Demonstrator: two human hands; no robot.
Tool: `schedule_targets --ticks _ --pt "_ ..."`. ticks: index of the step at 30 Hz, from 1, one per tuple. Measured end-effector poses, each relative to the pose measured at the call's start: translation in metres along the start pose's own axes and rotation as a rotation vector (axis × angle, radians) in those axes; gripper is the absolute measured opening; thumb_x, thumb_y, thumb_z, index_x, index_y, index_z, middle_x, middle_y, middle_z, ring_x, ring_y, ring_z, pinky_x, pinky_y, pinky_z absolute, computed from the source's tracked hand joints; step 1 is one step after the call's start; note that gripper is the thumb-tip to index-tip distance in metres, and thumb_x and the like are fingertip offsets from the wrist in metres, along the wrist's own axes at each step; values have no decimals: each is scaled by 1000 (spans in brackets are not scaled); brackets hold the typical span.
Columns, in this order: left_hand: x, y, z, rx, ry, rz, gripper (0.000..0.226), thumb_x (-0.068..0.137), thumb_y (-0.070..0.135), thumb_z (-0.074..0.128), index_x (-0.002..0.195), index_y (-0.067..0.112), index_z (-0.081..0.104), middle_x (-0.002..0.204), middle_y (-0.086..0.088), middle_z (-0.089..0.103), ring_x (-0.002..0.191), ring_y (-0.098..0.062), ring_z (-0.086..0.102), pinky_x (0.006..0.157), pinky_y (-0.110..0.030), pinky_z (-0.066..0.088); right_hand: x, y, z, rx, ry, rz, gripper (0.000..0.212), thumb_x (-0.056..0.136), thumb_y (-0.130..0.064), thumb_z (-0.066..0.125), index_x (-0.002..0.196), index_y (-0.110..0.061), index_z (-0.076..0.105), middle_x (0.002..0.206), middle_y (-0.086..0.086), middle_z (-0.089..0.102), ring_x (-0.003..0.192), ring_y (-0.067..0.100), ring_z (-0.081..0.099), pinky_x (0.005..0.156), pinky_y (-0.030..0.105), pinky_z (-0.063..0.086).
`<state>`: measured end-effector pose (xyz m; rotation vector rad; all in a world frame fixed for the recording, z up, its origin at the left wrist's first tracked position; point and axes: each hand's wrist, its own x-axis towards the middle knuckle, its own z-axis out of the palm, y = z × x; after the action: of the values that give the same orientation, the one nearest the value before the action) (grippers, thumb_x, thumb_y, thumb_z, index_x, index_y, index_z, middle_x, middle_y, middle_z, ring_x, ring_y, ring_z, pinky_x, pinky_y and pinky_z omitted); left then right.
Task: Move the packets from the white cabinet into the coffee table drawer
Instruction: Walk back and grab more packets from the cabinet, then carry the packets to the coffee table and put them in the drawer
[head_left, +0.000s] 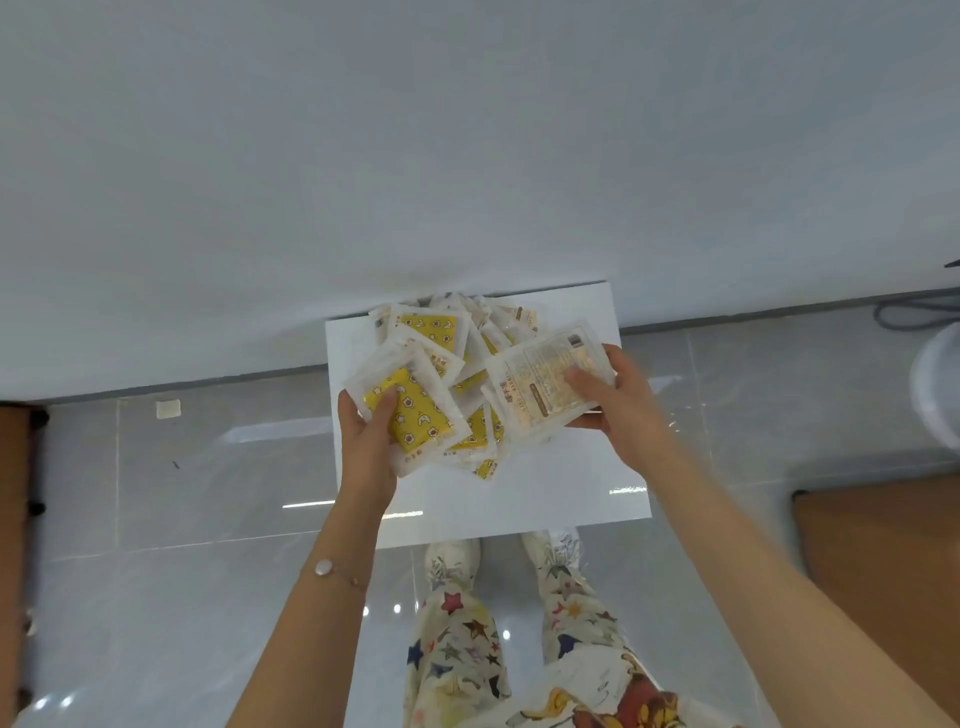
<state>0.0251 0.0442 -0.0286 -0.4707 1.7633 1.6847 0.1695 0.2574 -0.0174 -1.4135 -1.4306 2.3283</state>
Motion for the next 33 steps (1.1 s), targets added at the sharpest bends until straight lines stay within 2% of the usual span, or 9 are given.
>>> schedule_targets --ticks 4,8,11,14,18,21,23,27,33 --pt "-48 35 -8 -74 -9 11 23 95 17 55 112 32 50 104 3 67 88 -13 70 65 -32 59 -33 -40 22 -78 -73 -8 33 89 -13 66 119 -15 53 107 9 68 88 24 72 67 41 60" --pt "-98 75 -26 -180 24 10 29 94 13 56 113 33 49 108 -1 65 94 -21 67 73 -42 58 -77 -83 47 -185 -116 -73 27 89 -14 65 113 -19 55 104 9 68 85 23 72 65 43 61" --pt "-138 104 -46 -221 39 68 31 93 6 53 108 34 50 105 -1 64 90 -20 67 71 -42 58 -111 -116 67 -258 -169 -142 21 90 -14 64 107 -24 56 103 7 68 85 22 71 64 42 60" --pt "-180 126 -70 -207 64 134 35 93 3 52 116 29 46 105 1 65 86 -15 70 68 -37 59 -144 -144 90 -322 -244 -184 20 90 -16 64 107 -23 56 105 7 67 89 23 70 64 38 60" --pt "-233 139 -105 -207 151 185 45 92 5 57 130 20 38 113 -6 63 98 -25 68 74 -43 59 -185 -161 132 -382 -338 -218 21 90 -17 64 110 -19 57 104 6 67 90 22 70 64 35 60" --pt "-268 141 -139 -197 239 219 48 91 9 61 129 21 36 112 -9 65 94 -28 70 76 -49 58 -214 -161 178 -467 -467 -235 20 90 -17 64 109 -20 58 101 4 68 88 20 70 60 30 58" --pt "-290 139 -170 -214 311 244 47 89 10 63 126 25 37 111 -9 66 93 -29 70 76 -51 58 -235 -153 214 -529 -569 -233 18 90 -17 64 107 -23 59 101 3 68 90 21 70 63 34 59" --pt "-330 132 -241 -297 514 318 47 88 9 65 124 24 38 113 -6 63 91 -23 70 73 -44 59 -277 -123 288 -626 -743 -205 15 91 -18 63 103 -25 60 103 7 69 91 23 70 70 41 60" --pt "-380 111 -347 -443 789 354 47 90 11 64 124 25 35 114 -2 60 93 -20 68 70 -36 60 -340 -62 388 -757 -957 -153 25 91 -19 64 115 -17 59 103 4 70 86 17 71 62 30 58"
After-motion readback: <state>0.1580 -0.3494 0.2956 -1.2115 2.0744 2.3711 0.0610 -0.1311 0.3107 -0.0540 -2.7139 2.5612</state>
